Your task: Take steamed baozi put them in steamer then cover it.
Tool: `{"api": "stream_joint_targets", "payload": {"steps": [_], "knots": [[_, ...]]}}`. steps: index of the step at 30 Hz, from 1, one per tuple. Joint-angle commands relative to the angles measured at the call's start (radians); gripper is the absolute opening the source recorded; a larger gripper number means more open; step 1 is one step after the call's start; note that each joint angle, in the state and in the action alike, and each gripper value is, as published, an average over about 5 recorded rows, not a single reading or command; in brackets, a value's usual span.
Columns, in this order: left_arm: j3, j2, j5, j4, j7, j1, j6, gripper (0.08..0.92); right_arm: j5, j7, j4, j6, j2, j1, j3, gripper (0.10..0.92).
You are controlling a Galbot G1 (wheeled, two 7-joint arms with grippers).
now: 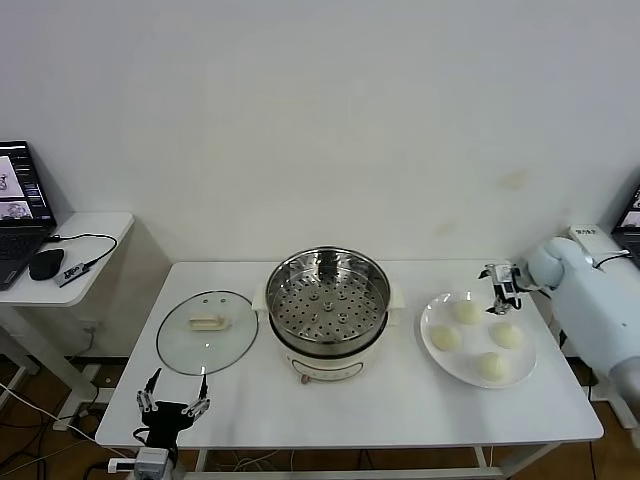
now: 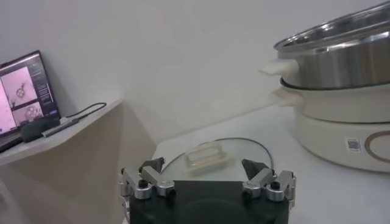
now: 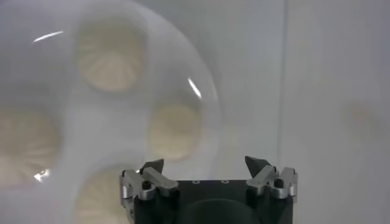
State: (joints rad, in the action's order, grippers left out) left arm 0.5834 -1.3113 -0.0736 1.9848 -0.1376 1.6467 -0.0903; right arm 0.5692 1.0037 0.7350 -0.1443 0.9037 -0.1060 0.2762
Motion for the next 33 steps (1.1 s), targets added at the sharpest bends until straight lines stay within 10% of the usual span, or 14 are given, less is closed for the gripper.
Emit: {"api": "stream_joint_targets", "payload": {"steps": [1, 33], "knots": [[0.001, 0.0, -0.001, -0.002, 0.002, 0.0, 0.0, 0.823, 0.015, 0.078, -0.189, -0.026, 0.088, 0.095, 0.064, 0.823], [0.004, -0.006, -0.003, -0.008, 0.006, -0.002, -0.001, 0.823, 0.099, 0.04, -0.334, 0.01, 0.208, 0.079, -0.042, 0.693]]}}
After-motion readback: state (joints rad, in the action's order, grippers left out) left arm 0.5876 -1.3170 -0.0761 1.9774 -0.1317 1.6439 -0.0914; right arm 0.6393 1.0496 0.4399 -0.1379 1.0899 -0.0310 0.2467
